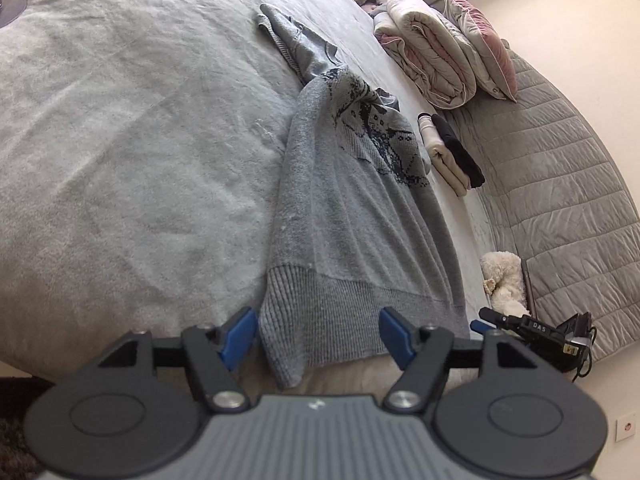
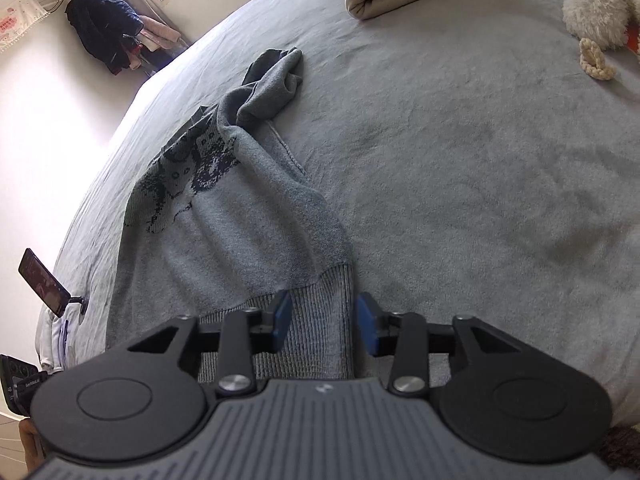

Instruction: Fold clothes

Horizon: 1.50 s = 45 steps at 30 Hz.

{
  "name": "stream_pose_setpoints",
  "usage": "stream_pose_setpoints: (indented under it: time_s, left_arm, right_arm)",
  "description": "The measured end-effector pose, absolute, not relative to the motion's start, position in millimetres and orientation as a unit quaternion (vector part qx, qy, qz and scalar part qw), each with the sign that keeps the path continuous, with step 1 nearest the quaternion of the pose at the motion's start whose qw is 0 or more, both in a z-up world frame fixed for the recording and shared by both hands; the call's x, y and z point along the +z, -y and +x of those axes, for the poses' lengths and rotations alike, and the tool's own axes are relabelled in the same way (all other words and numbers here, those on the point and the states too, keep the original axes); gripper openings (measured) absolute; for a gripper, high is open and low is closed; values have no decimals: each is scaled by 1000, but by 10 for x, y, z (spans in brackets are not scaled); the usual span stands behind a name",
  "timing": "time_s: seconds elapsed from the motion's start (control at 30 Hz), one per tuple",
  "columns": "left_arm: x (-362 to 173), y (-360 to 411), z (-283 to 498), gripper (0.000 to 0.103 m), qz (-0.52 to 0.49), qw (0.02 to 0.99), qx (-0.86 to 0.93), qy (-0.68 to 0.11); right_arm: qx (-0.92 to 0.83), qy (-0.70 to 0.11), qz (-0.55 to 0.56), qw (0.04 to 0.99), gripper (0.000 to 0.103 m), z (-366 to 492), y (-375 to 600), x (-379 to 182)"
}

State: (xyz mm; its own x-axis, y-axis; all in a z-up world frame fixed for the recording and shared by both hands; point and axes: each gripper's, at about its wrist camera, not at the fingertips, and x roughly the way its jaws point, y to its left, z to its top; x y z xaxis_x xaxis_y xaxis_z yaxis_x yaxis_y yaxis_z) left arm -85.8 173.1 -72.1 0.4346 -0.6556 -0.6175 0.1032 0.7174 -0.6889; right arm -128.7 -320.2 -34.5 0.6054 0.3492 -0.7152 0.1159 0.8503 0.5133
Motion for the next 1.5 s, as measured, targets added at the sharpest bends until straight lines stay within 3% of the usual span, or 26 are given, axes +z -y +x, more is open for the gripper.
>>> stream_pose_setpoints:
  time_s: [0.07,0.23,0.7,1.03,1.5]
  left_arm:
    - [-653,-1704,-810,80,-273,806,-238,-468]
    - [-526,-1680,-610,87,-265,820,-239,-447]
    - [-311,-1503,83,90,-250,837,-231,-428]
    - [-622,-1549,360,93,-224,873,-159,-403]
    - [-635,-1776,678,100,-172,921,-44,-347]
  right_arm:
    - [68,-435,247,863,58,-1254,3142,-275]
    - [62,-424,209,879,58,-1114,2943,-117]
    - [57,-406,194,891,58,-631,2483,33]
    - [63,-390,176,902,58,-416,2125,-5]
    - [142,-336,111,925,58,248,1087,-13]
